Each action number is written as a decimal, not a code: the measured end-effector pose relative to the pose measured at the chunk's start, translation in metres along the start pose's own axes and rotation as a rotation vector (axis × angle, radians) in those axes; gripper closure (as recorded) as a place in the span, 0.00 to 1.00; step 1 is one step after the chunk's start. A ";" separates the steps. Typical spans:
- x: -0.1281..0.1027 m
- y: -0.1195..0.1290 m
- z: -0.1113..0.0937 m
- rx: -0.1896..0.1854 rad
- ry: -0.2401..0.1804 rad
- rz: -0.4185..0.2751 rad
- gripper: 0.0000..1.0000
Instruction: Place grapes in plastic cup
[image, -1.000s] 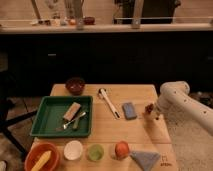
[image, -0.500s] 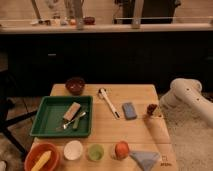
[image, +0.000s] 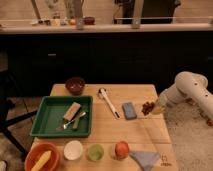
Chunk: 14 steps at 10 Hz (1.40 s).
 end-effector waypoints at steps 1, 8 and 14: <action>-0.014 0.009 -0.004 -0.017 -0.008 -0.063 1.00; -0.117 0.086 0.000 -0.122 -0.045 -0.427 1.00; -0.119 0.089 0.000 -0.126 -0.046 -0.438 1.00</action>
